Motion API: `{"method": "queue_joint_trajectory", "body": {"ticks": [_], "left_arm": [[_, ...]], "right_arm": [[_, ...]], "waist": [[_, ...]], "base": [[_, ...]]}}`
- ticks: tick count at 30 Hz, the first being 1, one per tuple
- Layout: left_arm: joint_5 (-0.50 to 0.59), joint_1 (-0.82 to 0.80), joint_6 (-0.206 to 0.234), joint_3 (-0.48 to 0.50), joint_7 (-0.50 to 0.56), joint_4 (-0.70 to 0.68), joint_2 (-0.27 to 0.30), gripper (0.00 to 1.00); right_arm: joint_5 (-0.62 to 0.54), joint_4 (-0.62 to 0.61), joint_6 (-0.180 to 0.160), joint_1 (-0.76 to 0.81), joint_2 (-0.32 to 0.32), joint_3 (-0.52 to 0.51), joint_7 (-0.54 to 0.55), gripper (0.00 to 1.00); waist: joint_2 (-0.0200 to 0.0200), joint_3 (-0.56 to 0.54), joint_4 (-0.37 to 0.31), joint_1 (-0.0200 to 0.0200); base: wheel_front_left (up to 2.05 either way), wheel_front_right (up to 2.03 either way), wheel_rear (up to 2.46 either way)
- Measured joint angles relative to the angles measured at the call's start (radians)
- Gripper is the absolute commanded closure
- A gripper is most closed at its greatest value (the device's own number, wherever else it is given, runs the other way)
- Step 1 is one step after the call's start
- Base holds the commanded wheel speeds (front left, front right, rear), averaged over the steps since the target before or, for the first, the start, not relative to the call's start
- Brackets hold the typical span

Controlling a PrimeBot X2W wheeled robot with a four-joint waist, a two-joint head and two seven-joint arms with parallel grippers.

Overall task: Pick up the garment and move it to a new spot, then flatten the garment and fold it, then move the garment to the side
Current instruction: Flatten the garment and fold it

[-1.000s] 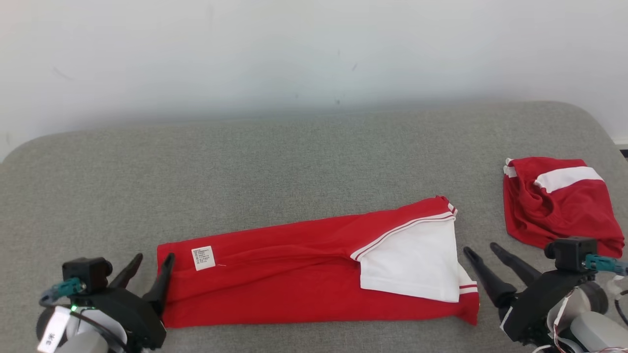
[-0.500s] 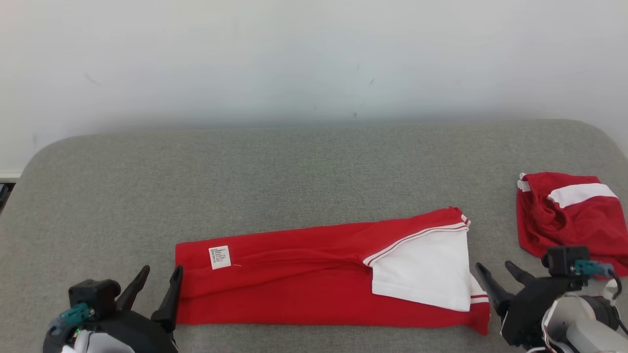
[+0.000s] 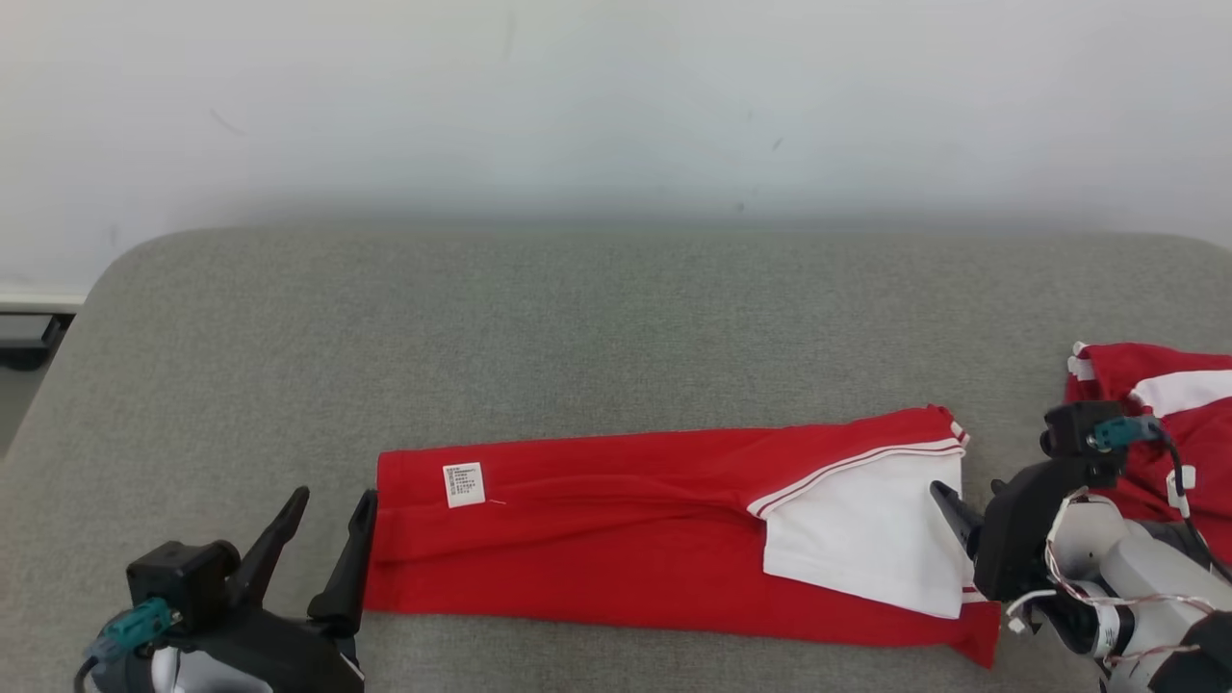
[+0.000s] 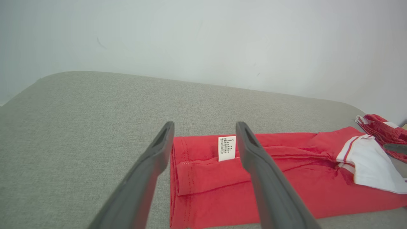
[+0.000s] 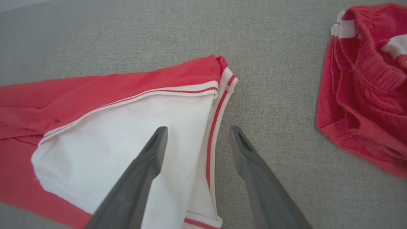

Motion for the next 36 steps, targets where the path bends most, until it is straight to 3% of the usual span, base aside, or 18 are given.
{"method": "queue_joint_trajectory", "body": {"ticks": [20,21,22,23,31,36], "left_arm": [[0.072,0.027,0.001,0.095,-0.001,-0.074,-0.013,0.00],[0.072,0.027,0.001,0.100,-0.001,-0.075,-0.015,0.00],[0.073,0.029,0.001,0.104,-0.001,-0.075,-0.017,0.00],[0.076,0.035,0.001,0.109,-0.001,-0.075,-0.019,0.00],[0.092,0.083,0.001,0.158,-0.001,-0.067,-0.023,0.00],[0.115,0.089,0.001,0.176,-0.001,-0.069,-0.037,0.00]], "right_arm": [[-0.009,0.218,-0.017,-0.119,0.073,0.049,0.239,0.00],[-0.009,0.227,-0.017,-0.123,0.075,0.052,0.249,0.30],[-0.010,0.228,-0.017,-0.125,0.075,0.057,0.256,0.87],[-0.010,0.228,-0.017,-0.125,0.075,0.057,0.257,1.00],[-0.016,0.232,-0.008,-0.155,0.088,0.062,0.263,1.00],[-0.042,0.239,-0.002,-0.186,0.012,0.062,0.255,1.00]], "waist": [[0.0000,0.064,0.060,0.0000],[0.0000,0.064,0.060,0.0000],[0.0000,0.064,0.059,0.0000],[0.0000,0.063,0.059,0.0000],[0.0001,0.053,0.039,0.0000],[0.0001,0.041,0.018,0.0000]], "base": [[0.00,0.00,0.00],[0.00,0.00,0.00],[0.00,0.00,0.00],[0.00,0.00,0.00],[0.00,0.00,0.00],[0.00,0.00,0.00]]}}
